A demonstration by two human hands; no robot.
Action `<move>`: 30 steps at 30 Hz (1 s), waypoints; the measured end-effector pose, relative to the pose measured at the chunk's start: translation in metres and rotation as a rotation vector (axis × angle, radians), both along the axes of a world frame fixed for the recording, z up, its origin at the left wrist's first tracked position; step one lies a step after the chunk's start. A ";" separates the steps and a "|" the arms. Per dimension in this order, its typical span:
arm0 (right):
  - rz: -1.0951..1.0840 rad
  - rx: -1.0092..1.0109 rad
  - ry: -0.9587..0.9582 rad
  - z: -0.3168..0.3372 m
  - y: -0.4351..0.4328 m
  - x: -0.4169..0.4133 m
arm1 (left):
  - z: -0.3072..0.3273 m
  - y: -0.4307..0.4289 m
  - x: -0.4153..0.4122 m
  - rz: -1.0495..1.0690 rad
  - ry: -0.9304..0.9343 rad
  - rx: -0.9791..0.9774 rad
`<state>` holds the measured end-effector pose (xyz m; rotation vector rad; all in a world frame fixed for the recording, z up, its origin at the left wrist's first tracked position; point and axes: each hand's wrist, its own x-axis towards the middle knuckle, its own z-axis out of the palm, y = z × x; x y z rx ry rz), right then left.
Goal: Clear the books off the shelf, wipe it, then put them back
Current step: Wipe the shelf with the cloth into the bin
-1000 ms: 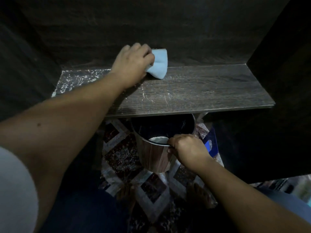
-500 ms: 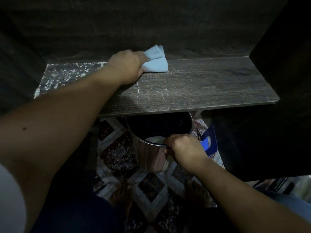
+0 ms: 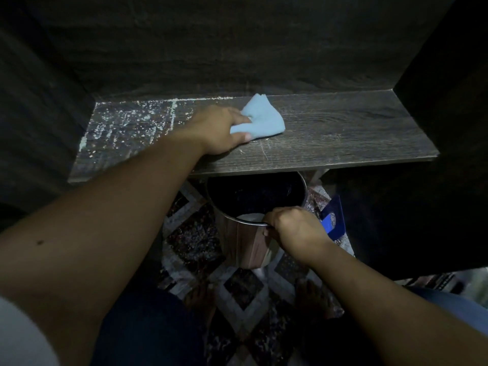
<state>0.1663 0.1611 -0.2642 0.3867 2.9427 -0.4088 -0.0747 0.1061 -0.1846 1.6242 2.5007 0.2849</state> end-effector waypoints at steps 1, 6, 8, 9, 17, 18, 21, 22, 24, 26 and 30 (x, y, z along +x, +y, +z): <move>0.000 0.000 0.003 0.000 -0.002 0.001 | -0.001 -0.004 0.004 -0.001 -0.020 0.012; 0.017 0.022 0.027 0.008 -0.010 0.011 | -0.006 -0.017 0.025 -0.003 -0.063 0.021; 0.029 0.044 -0.003 0.011 -0.013 0.015 | -0.006 -0.021 0.036 0.013 -0.066 0.031; 0.036 0.069 -0.022 0.013 -0.015 0.016 | -0.006 -0.024 0.042 0.016 -0.068 0.042; 0.049 0.094 -0.032 0.025 -0.026 0.028 | -0.005 -0.048 0.090 0.098 -0.246 0.113; 0.054 0.097 -0.026 0.026 -0.027 0.029 | -0.005 -0.051 0.095 0.112 -0.275 0.127; 0.057 0.100 -0.024 0.029 -0.028 0.030 | -0.009 -0.063 0.105 0.187 -0.359 0.209; 0.054 0.099 -0.024 0.029 -0.028 0.030 | -0.009 -0.068 0.107 0.215 -0.375 0.246; 0.050 0.101 -0.024 0.029 -0.028 0.030 | -0.010 -0.076 0.109 0.255 -0.351 0.310; 0.043 0.099 -0.022 0.028 -0.028 0.029 | -0.012 -0.080 0.108 0.282 -0.304 0.359; 0.037 0.102 -0.030 0.025 -0.027 0.028 | -0.014 -0.076 0.107 0.298 -0.295 0.505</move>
